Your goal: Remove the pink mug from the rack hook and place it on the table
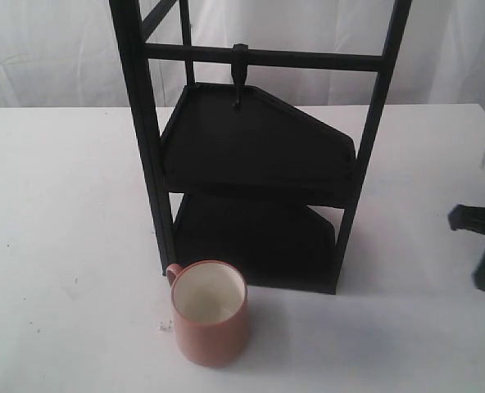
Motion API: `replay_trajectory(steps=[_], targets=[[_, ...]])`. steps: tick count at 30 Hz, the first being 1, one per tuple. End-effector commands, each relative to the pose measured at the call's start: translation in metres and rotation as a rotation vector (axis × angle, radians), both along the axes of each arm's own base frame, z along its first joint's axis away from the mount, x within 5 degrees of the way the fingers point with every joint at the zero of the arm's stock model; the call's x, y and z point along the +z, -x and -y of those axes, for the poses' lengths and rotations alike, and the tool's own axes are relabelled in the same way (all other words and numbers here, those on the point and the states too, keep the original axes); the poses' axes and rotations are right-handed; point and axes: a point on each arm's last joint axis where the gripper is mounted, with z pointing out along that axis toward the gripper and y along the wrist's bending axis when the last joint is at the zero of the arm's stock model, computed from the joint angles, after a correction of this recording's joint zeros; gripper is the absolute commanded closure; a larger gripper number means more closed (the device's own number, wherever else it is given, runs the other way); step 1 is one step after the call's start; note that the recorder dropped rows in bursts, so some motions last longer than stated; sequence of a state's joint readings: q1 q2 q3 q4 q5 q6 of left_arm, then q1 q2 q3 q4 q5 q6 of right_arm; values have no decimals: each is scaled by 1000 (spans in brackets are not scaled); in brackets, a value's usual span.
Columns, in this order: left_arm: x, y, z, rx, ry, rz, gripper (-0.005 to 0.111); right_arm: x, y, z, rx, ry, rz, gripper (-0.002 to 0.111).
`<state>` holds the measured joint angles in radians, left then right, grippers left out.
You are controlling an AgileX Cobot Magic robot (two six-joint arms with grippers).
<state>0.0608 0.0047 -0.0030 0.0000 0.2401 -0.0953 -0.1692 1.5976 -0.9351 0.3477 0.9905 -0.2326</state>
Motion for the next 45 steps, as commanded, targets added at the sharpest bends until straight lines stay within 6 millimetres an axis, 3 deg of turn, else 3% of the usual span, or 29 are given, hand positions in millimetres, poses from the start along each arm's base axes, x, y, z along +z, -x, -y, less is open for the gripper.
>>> replay_trajectory(steps=[1,3,6,12,15,17,21,25,31,34,40,43,45], targets=[[-1,0,0,-5,2,-5,107,4,2,-19,56,-160,312,108],[-1,0,0,-5,2,-5,107,5,13,-10,-45,-36,445,108],[-1,0,0,-5,2,-5,107,28,40,1,-297,79,688,108],[-1,0,0,-5,2,-5,107,80,119,-1,-451,132,1139,108],[-1,0,0,-5,2,-5,107,102,159,-10,-426,116,1337,108],[-1,0,0,-5,2,-5,107,107,182,-20,-296,131,1410,108],[-1,0,0,-5,2,-5,107,96,212,-47,-39,-24,1322,108],[-1,0,0,-5,2,-5,107,81,234,-64,156,-120,1176,108],[-1,0,0,-5,2,-5,107,69,253,-74,285,-176,1047,108],[-1,0,0,-5,2,-5,107,81,249,-67,217,-109,1194,108],[-1,0,0,-5,2,-5,107,122,258,-48,-7,82,1718,108],[-1,0,0,-5,2,-5,107,124,255,-36,-101,198,1797,108],[-1,0,0,-5,2,-5,107,118,252,-32,-33,322,1779,108]])
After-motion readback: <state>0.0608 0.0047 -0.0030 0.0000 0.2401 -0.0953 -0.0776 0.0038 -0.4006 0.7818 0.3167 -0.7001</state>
